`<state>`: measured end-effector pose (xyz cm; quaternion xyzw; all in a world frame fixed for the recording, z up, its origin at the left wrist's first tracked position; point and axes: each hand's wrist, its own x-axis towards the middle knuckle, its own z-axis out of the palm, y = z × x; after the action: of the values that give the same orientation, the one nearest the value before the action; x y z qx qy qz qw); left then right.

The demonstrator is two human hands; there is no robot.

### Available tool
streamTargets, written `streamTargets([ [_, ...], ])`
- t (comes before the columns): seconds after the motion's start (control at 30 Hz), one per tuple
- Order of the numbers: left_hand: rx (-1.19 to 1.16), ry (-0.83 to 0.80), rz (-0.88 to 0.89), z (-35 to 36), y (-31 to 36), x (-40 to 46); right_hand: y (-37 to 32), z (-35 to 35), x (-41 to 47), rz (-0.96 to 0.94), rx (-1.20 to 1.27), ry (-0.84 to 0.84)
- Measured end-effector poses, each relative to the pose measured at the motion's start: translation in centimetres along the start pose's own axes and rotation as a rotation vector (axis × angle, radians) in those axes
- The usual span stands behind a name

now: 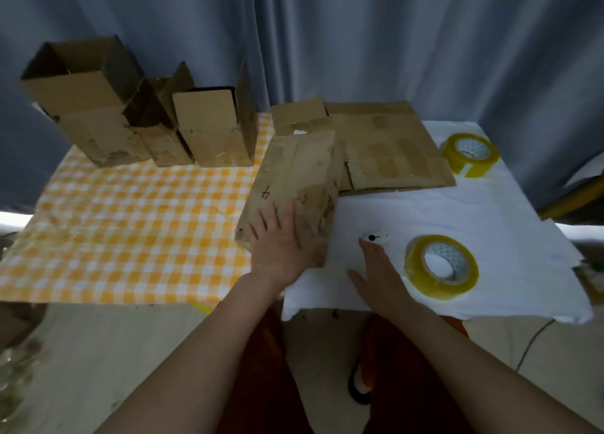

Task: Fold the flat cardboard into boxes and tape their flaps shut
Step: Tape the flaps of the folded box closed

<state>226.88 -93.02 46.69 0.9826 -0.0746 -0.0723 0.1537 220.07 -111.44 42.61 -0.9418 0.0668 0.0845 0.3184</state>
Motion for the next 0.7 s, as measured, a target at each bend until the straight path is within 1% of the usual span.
streamTargets([
  [0.07,-0.19,0.017,0.057,-1.4,-2.3,-0.8,-0.8,0.0,0.5,0.082,0.225,-0.011],
  [0.13,-0.37,0.023,0.075,-2.7,-4.0,-1.5,-2.6,0.2,1.8,0.186,0.524,-0.038],
  [0.2,-0.512,0.004,0.058,-3.8,-5.1,-2.0,-4.8,0.6,3.0,0.235,0.837,-0.111],
  [0.27,-0.603,-0.012,0.033,-4.6,-5.9,-2.6,-7.0,0.9,3.6,0.26,1.124,-0.193],
  [0.3,-0.631,-0.013,0.028,-5.0,-6.3,-2.9,-7.9,1.0,3.8,0.268,1.225,-0.219],
  [0.37,-0.679,0.001,0.042,-5.5,-6.7,-3.6,-9.5,0.9,3.7,0.263,1.336,-0.232],
  [0.47,-0.796,0.006,0.078,-6.0,-6.7,-4.2,-10.7,0.1,3.0,0.192,1.327,-0.183],
  [0.53,-0.909,-0.027,0.065,-6.1,-6.6,-4.6,-11.0,-0.8,2.4,0.171,1.23,-0.082],
  [0.6,-1.033,-0.082,-0.013,-6.0,-6.4,-4.9,-11.2,-1.6,2.0,0.177,1.03,0.066],
  [0.63,-1.053,-0.106,-0.059,-5.9,-6.2,-5.0,-11.3,-1.8,1.7,0.156,0.905,0.119],
  [0.7,-0.914,-0.068,-0.082,-5.9,-5.4,-5.2,-11.7,-1.8,1.1,0.09,0.706,0.149],
])
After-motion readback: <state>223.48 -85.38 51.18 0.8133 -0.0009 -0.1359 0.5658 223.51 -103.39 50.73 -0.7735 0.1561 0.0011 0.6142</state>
